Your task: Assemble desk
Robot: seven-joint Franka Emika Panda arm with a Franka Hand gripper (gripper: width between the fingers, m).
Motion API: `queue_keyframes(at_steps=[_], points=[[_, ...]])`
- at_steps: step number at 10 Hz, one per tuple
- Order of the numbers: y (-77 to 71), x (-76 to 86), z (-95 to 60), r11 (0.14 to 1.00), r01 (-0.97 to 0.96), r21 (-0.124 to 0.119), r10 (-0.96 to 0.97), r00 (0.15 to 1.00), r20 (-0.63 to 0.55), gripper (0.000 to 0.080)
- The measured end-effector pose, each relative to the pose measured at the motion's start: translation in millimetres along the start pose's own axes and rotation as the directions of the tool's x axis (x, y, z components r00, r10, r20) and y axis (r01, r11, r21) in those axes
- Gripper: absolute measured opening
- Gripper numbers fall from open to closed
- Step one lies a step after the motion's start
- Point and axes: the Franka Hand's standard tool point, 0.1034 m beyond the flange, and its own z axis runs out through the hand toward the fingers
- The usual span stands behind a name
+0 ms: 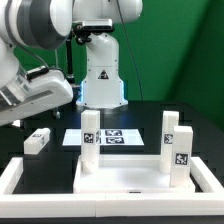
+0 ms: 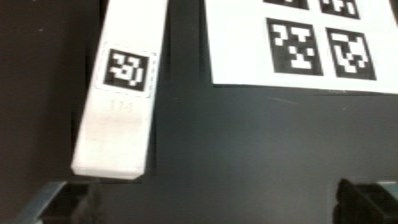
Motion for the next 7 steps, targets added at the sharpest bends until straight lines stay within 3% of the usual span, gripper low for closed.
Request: queue_keyframes(at_steps=[2,3,4,5,7], points=[[2.0,-0.4,1.9,1.000,-0.003,0.001,0.003,1.000,0.003,0.0649],[13.5,-11.9,11.4,1.000,-0.017,-0.001,0.017,0.993,0.113,0.0649],[32.2,-6.9,13.3,0.999,-0.038,-0.026,0.043,0.974,0.221,0.0649],[37.7,0.3,9.4,0.998,-0.041,-0.052,0.056,0.943,0.328,0.0649],[41.1,10.5,16.2,0.998,-0.040,-0.051,0.057,0.925,0.376,0.0649]])
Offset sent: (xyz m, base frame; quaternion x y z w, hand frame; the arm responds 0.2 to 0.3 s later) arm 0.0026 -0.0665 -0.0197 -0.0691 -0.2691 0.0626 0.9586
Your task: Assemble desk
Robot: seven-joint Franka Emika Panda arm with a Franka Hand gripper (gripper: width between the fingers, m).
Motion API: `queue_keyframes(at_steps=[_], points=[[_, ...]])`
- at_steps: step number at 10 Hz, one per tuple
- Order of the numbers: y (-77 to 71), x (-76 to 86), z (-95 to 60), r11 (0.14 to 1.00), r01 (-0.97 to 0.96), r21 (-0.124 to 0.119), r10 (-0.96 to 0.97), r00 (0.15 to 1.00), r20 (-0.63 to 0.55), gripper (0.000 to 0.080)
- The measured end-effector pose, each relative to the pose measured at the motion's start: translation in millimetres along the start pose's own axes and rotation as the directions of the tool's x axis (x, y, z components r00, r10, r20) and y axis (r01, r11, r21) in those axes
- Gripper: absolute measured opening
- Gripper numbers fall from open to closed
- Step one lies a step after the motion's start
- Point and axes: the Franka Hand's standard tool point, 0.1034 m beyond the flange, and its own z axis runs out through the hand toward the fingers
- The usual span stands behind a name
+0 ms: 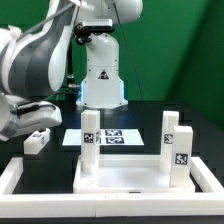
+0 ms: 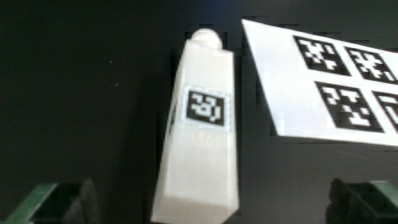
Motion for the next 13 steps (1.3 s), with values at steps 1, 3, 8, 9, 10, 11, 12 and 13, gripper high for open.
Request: queue_keyframes(at_steps=[1,3,8,9,10,11,12,13], points=[[0.5,1.0,-1.6,1.000,0.001,-0.006,-0.001,1.000,-0.011,0.0649],[0.9,1.9,-1.0,1.000,0.001,-0.007,-0.001,1.000,-0.011,0.0649],[-1.5,5.0,9.8,0.988,-0.152,0.006,0.152,0.988,-0.007,0.0649],[-2.3,5.5,10.1,0.989,-0.150,0.003,0.150,0.989,-0.006,0.0649],[-2.6,5.8,10.3,0.989,-0.149,0.003,0.149,0.989,-0.005,0.0649],[-2.6,5.8,10.4,0.989,-0.149,0.003,0.149,0.989,-0.005,0.0649],[-1.4,6.8,10.7,0.989,-0.150,-0.003,0.150,0.989,-0.009,0.0649],[4.5,12.1,14.5,0.988,-0.151,-0.043,0.149,0.988,-0.041,0.0649]])
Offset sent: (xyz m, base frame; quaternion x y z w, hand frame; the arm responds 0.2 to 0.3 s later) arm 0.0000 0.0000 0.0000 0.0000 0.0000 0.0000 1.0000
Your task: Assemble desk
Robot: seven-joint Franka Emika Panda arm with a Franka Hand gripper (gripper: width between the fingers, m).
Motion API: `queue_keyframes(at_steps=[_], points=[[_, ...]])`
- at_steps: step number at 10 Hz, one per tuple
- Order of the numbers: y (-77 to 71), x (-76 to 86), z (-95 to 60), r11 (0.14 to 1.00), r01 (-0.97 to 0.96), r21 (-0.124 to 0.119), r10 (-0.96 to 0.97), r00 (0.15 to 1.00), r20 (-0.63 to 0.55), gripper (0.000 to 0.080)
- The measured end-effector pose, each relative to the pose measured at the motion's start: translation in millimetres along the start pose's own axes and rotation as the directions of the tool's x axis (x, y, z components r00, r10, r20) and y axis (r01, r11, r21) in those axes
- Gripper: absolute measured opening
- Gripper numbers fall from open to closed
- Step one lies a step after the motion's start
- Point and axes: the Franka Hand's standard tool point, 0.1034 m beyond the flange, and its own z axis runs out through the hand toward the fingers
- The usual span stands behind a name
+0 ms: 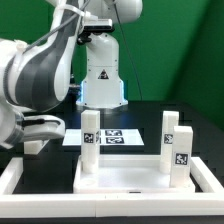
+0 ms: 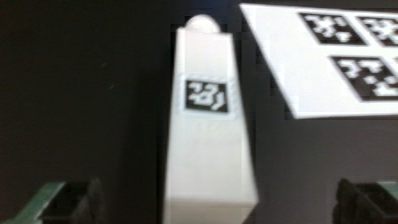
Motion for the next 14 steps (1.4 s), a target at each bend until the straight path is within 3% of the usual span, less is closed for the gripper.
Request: queue_keyframes(at_steps=[2,3,8,10,14], points=[[1.3,4.0,11.6,0.999,0.008,-0.046,-0.010,0.999,-0.041,0.0649],[2.7,7.2,14.8,0.998,0.020,-0.055,-0.024,0.998,-0.061,0.0649],[4.6,5.3,24.8,0.999,0.017,-0.047,-0.019,0.999,-0.047,0.0637],[4.5,5.4,24.8,0.999,0.017,-0.047,-0.020,0.999,-0.047,0.0290],[4.4,5.4,24.8,0.999,0.017,-0.047,-0.020,0.999,-0.047,0.0290]])
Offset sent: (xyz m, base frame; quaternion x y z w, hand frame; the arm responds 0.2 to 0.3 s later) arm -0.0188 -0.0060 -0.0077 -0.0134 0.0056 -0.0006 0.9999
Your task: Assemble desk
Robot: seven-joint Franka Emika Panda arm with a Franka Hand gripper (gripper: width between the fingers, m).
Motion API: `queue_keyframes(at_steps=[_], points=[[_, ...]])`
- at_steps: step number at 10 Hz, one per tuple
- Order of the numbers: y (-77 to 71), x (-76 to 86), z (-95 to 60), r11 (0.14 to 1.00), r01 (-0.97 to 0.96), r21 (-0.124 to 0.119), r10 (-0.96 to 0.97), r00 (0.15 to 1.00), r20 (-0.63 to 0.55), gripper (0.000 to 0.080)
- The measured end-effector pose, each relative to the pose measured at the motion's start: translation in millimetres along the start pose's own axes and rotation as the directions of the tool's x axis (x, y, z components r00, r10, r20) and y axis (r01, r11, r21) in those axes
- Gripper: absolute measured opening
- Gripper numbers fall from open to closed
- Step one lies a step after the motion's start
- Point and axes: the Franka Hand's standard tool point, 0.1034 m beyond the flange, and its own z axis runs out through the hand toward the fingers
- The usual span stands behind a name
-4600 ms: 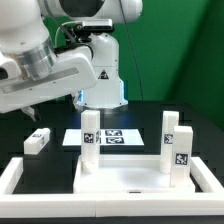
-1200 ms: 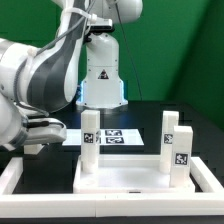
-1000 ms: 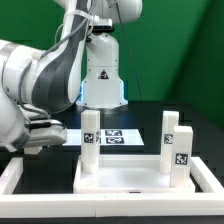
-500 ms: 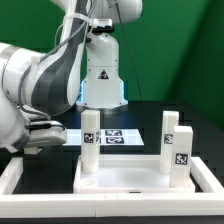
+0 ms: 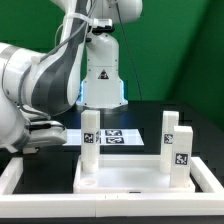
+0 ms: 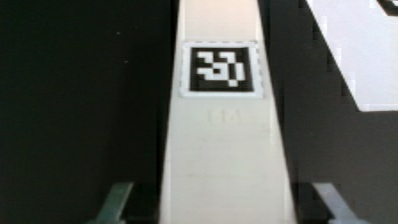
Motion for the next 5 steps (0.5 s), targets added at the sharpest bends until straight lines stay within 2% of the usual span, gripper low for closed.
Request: queue_keyframes(at_steps=[3,4,5], points=[[-0.1,0.0,0.0,1.000,0.000,0.000,0.000,1.000,0.000,0.0290],[-2.3,-0.9,-4.3,1.000,0.006,-0.002,-0.006,1.000,0.002,0.0290],[-11.5,-6.5,-24.8,0.999,0.035,-0.009,-0.036,0.999,-0.011,0.0291]])
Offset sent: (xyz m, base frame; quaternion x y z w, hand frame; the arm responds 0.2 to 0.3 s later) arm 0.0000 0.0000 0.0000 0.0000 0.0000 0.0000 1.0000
